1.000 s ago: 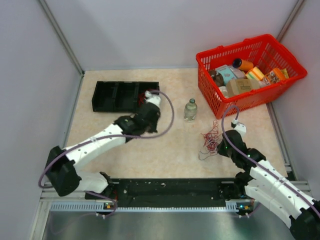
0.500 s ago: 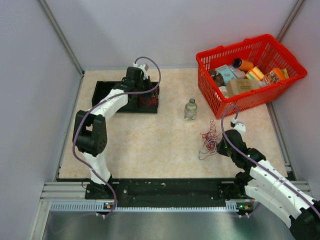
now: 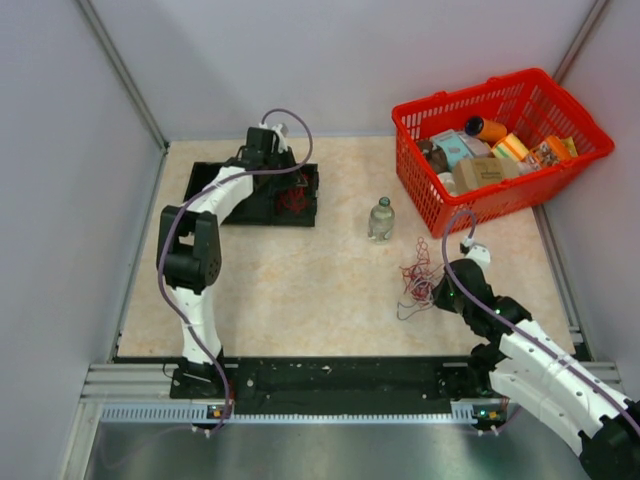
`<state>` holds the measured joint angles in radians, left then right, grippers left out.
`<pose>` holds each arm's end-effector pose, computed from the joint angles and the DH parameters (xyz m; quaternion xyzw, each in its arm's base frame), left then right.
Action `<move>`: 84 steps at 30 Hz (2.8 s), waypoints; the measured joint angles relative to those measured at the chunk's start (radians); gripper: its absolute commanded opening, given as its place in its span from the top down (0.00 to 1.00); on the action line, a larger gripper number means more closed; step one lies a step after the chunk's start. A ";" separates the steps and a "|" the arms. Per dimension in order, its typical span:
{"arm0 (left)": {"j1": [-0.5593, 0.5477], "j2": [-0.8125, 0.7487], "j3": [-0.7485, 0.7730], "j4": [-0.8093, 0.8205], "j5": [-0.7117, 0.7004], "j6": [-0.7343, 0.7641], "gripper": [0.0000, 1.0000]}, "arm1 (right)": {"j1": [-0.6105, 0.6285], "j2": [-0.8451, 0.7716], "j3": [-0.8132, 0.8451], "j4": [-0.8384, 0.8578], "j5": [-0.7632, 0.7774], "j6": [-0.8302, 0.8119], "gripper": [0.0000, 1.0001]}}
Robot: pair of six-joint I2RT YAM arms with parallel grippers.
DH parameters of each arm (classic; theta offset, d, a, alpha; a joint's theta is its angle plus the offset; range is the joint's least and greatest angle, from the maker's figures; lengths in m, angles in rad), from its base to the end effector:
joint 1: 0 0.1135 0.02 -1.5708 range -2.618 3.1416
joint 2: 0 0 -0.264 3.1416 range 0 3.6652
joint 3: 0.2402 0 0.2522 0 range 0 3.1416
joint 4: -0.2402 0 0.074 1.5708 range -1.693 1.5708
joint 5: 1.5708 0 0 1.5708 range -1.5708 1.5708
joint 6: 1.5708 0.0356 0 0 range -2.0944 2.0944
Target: Untangle the cables
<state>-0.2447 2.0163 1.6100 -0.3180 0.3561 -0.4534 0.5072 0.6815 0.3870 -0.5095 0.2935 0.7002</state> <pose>0.4461 -0.1242 0.2389 -0.0211 0.9000 -0.2900 0.3246 0.1289 0.0599 0.1883 0.1428 0.9079 0.0984 0.3816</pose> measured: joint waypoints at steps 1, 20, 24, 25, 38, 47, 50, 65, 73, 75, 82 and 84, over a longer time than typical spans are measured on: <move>-0.001 0.012 0.019 -0.003 -0.005 0.005 0.88 | 0.000 0.000 0.000 0.001 -0.001 -0.001 0.95; -0.042 -0.065 0.063 -0.190 -0.222 0.082 0.31 | 0.000 0.015 0.000 0.010 -0.008 -0.002 0.95; -0.096 -0.070 0.116 -0.265 -0.335 0.096 0.32 | 0.000 0.015 0.000 0.013 -0.008 -0.002 0.95; -0.110 -0.081 0.109 -0.267 -0.356 0.095 0.32 | 0.000 0.015 0.000 0.014 -0.008 -0.002 0.95; -0.458 -0.751 -0.781 0.308 -0.071 -0.040 0.23 | 0.002 0.130 -0.021 0.208 -0.350 -0.115 0.98; -0.634 -0.619 -0.813 0.282 -0.107 0.003 0.24 | 0.050 0.172 -0.053 0.352 -0.587 -0.133 0.98; -0.612 -0.489 -0.685 0.222 -0.126 -0.005 0.33 | 0.054 0.182 -0.053 0.352 -0.602 -0.143 0.98; -0.576 -0.500 -0.718 0.163 -0.277 -0.135 0.39 | 0.063 0.185 -0.053 0.345 -0.581 -0.172 0.97; -0.557 -0.402 -0.687 0.151 -0.246 -0.200 0.47 | 0.063 0.183 -0.053 0.341 -0.568 -0.182 0.97; -0.557 -0.372 -0.680 0.152 -0.236 -0.208 0.56 | 0.063 0.183 -0.053 0.341 -0.566 -0.183 0.97; -0.557 -0.337 -0.657 0.144 -0.192 -0.204 1.00 | 0.067 0.188 -0.050 0.332 -0.523 -0.180 1.00; -0.557 -0.373 -0.656 0.105 -0.233 -0.190 1.00 | 0.073 0.196 -0.041 0.304 -0.471 -0.166 1.00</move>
<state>-0.8021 1.6432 0.9539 -0.2131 0.1230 -0.6437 0.5804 0.8776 0.3458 -0.2050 -0.1776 0.5339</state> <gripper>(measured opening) 0.010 0.031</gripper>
